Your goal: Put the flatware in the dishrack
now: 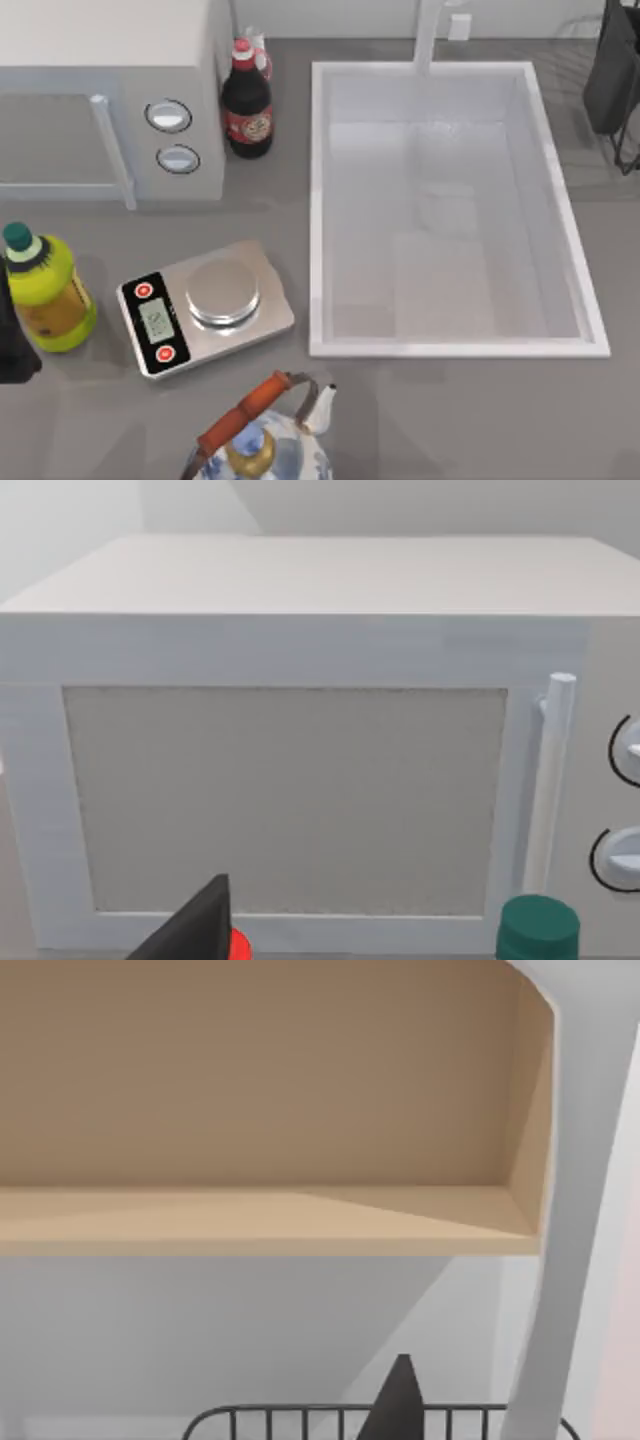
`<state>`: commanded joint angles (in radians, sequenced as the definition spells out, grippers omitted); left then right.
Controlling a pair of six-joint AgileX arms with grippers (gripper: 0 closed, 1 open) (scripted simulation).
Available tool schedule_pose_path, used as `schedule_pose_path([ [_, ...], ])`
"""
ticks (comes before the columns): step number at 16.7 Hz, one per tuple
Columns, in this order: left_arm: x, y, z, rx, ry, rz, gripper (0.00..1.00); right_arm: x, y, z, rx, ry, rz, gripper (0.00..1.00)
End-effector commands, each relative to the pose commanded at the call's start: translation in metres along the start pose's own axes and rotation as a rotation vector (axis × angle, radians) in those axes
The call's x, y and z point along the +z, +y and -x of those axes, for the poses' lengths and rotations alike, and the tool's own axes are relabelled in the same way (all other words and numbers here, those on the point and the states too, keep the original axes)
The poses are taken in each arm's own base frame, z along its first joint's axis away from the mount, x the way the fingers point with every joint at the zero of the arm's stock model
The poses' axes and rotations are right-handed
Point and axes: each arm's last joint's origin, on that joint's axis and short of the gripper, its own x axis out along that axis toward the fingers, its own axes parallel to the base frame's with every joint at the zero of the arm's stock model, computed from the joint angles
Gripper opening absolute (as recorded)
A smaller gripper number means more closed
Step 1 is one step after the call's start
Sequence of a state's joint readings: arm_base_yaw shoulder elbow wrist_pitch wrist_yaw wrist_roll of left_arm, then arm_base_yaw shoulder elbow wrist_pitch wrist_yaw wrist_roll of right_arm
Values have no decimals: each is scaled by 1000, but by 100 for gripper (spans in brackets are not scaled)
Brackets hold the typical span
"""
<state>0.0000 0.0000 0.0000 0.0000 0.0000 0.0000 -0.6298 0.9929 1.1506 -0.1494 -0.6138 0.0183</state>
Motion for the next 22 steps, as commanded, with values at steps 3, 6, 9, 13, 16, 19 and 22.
schedule_pose_path([
  [3,0,0,0,0,0,0,100,-4,-5,-11,0,1,-1,0],
  [6,0,0,0,0,0,0,100,-21,-20,-47,-3,4,-3,0],
  [9,0,0,0,0,0,0,100,-56,-33,-97,-6,0,3,0],
  [13,0,0,0,0,0,0,100,-122,-30,-159,-4,-15,13,0],
  [16,0,0,0,0,0,0,100,-168,-15,-187,-2,-17,11,0],
  [19,0,0,0,0,0,0,100,-197,-3,-198,-1,-3,4,0],
  [22,0,0,0,0,0,0,100,-200,-1,-199,-1,-1,3,0],
])
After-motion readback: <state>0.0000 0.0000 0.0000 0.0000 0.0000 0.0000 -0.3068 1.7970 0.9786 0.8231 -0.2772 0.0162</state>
